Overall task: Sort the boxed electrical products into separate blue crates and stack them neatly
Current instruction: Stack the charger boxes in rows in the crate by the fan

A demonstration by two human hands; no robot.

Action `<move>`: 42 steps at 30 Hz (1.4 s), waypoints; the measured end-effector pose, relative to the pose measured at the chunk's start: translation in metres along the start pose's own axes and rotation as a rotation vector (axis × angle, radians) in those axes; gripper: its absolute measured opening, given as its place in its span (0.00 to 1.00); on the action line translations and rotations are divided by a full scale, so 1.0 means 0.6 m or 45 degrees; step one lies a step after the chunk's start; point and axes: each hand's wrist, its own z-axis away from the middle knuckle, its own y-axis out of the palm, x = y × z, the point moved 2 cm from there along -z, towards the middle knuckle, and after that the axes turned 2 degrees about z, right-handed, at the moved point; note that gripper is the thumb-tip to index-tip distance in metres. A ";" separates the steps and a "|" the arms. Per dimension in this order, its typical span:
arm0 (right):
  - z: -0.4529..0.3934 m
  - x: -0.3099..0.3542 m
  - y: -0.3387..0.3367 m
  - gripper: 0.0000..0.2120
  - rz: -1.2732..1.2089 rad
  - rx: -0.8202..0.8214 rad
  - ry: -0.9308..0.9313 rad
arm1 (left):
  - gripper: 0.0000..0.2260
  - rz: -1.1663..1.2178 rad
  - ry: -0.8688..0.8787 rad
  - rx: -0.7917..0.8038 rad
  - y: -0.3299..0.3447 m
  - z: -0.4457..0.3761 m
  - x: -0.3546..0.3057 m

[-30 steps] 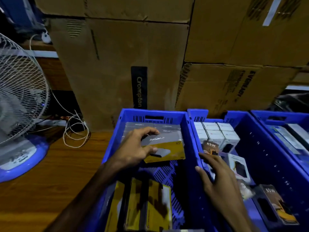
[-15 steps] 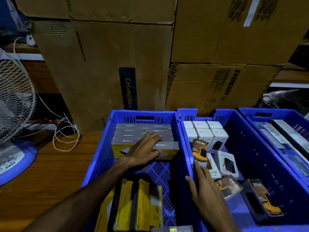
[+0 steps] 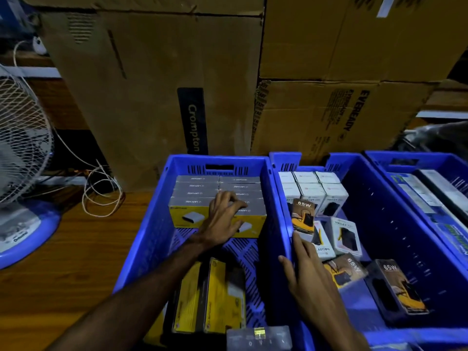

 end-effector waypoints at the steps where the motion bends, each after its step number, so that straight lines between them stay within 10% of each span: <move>1: 0.000 0.001 0.000 0.31 -0.001 0.001 -0.002 | 0.21 -0.008 -0.003 -0.008 0.004 0.003 0.000; 15: 0.001 -0.002 -0.005 0.29 -0.011 -0.013 -0.050 | 0.33 0.024 -0.256 0.110 -0.083 0.034 -0.056; 26: -0.004 -0.009 -0.016 0.21 -0.088 -0.207 -0.271 | 0.38 -0.583 -0.429 0.872 -0.110 0.163 -0.096; 34: -0.004 0.001 -0.010 0.15 -0.131 -0.282 -0.362 | 0.33 -0.348 -0.352 0.760 -0.107 0.177 -0.115; 42: -0.009 0.009 -0.023 0.22 -0.014 -0.179 -0.529 | 0.33 0.678 -0.387 0.223 -0.144 0.176 -0.145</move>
